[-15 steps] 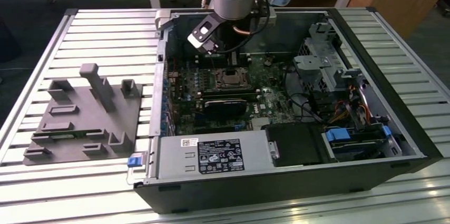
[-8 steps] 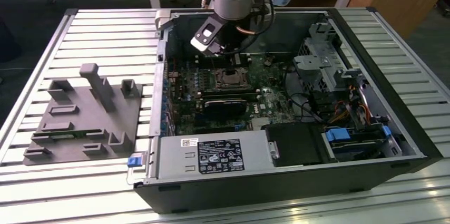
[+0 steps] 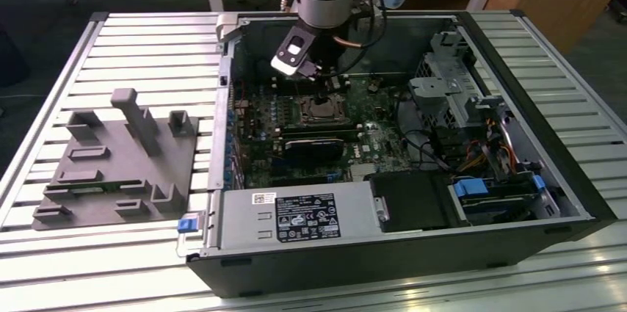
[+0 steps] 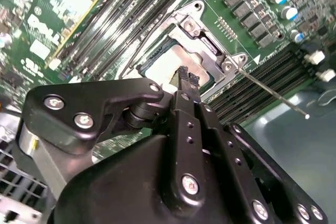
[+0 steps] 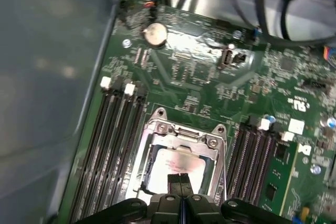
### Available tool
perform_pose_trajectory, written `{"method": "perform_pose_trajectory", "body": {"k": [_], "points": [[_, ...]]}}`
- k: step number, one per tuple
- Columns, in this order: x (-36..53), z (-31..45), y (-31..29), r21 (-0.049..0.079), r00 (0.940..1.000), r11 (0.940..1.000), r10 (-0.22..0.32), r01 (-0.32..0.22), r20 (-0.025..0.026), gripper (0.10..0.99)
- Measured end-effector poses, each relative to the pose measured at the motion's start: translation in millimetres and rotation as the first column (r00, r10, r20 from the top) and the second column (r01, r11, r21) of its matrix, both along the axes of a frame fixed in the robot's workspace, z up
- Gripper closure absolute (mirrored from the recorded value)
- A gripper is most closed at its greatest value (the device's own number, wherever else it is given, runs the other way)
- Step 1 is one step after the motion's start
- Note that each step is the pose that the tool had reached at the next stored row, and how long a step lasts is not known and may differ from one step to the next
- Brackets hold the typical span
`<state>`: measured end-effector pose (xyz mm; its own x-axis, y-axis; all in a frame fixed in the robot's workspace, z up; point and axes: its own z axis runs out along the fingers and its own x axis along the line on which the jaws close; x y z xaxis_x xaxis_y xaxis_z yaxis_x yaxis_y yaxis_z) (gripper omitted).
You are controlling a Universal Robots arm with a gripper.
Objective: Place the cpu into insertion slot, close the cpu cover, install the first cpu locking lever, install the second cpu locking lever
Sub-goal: 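Close the cpu cover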
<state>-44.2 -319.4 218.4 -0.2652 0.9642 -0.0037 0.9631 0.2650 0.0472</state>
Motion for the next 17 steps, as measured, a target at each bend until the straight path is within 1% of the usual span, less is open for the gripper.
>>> {"method": "perform_pose_trajectory", "body": {"k": [2, 4, 6, 8, 11, 13, 15, 17], "points": [[0.0, 0.0, 0.0, 0.0, 0.9993, 0.9993, 0.038, -0.038, -0.0001, 0.98], [0.0, 0.0, 0.0, 0.0, 0.9973, 0.9973, 0.073, -0.073, 0.0, 0.98], [0.0, -0.1, 0.0, 0.0, 0.994, 0.994, 0.109, -0.109, 0.0, 0.98], [0.0, -0.1, 0.0, 0.0, 0.9894, 0.9894, 0.145, -0.145, 0.0, 0.98], [0.0, -0.1, 0.0, 0.0, 0.9798, 0.9798, 0.2, -0.2, -0.0001, 0.98], [0.0, -0.1, 0.0, 0.0, 0.972, 0.972, 0.235, -0.235, 0.0, 0.98], [0.0, -0.1, 0.0, 0.0, 0.963, 0.963, 0.27, -0.27, 0.0, 0.98], [0.0, -0.2, 0.0, 0.0, 0.9522, 0.9522, 0.306, -0.306, 0.0, 0.98]]}}
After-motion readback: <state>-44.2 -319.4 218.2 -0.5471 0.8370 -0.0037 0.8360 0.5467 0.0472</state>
